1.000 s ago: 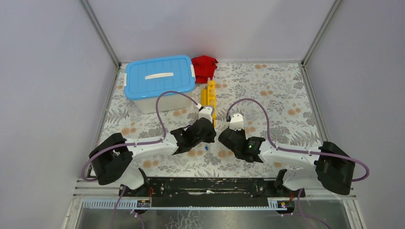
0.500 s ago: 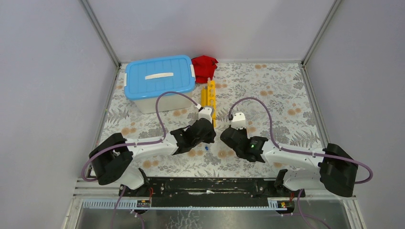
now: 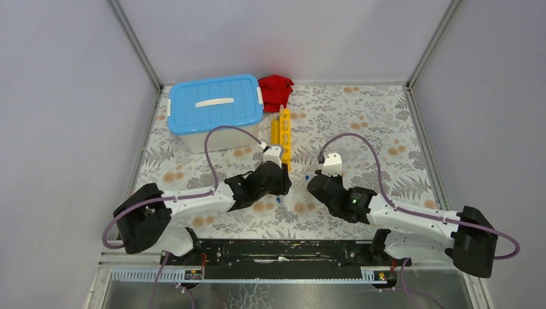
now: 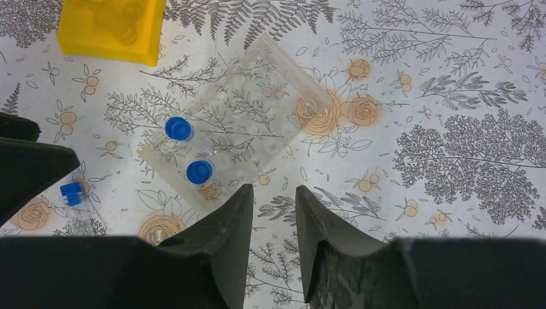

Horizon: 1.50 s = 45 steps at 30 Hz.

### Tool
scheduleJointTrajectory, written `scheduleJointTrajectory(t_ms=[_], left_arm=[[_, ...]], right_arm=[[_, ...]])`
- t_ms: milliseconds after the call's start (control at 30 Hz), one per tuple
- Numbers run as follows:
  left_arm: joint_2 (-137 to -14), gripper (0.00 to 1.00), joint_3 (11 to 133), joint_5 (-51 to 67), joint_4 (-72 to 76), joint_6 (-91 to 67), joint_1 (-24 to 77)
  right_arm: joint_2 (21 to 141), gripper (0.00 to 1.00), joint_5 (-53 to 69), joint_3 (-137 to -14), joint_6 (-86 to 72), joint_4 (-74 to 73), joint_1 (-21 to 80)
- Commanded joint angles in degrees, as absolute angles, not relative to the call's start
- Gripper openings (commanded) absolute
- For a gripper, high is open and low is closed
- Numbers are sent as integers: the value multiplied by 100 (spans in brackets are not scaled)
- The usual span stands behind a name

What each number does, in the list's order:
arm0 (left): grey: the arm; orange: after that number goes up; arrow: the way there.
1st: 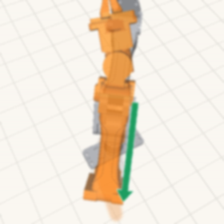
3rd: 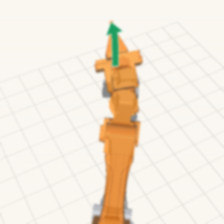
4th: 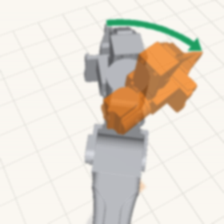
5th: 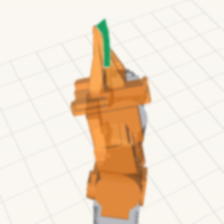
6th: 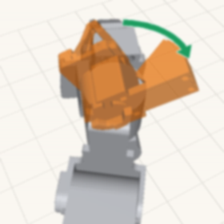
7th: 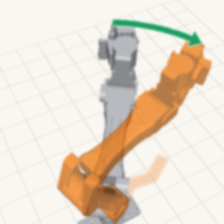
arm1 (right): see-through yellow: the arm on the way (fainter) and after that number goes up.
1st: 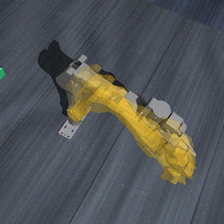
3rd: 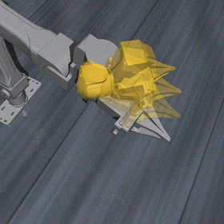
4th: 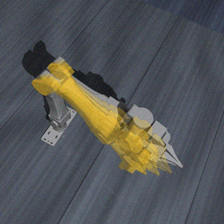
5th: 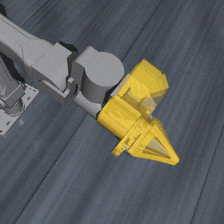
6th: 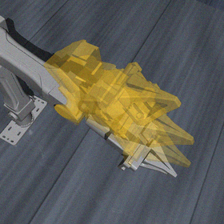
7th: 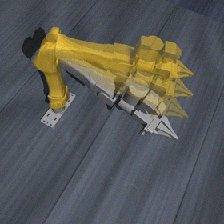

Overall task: Organize the chemistry lab equipment
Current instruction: Adjust the test tube in the slot of the test tube rack, then pick up the test tube at the center of the board.

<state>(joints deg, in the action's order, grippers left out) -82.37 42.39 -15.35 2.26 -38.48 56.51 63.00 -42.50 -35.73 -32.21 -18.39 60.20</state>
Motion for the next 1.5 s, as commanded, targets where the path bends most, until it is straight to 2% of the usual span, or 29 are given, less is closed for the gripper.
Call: scheduleJointTrajectory(t_ms=[0, 100, 233, 600, 933, 1467], left_arm=[[-7827, 48, 4009, -1513, -105, -4143, 5607], [-7567, 52, 3813, -1490, -386, -4493, 5608], [-7519, 53, 3690, -1351, -778, -5065, 5615], [-8200, 54, 4155, -887, -1658, -6040, 5616], [-8686, 55, 4698, -705, -1955, -6385, 5611], [-9547, 55, 5712, -484, -3235, -6140, 5607]], right_arm=[[6008, 38, -4343, -3542, -3310, -2098, 5985], [5892, 38, -4302, -3532, -3324, -2182, 5994], [5695, 38, -4237, -3475, -3340, -2212, 6000], [5434, 38, -4005, -3386, -3341, -2119, 6051], [5136, 38, -3884, -3148, -3313, -1944, 6083], [4620, 38, -3591, -3192, -3296, -2028, 6084]])
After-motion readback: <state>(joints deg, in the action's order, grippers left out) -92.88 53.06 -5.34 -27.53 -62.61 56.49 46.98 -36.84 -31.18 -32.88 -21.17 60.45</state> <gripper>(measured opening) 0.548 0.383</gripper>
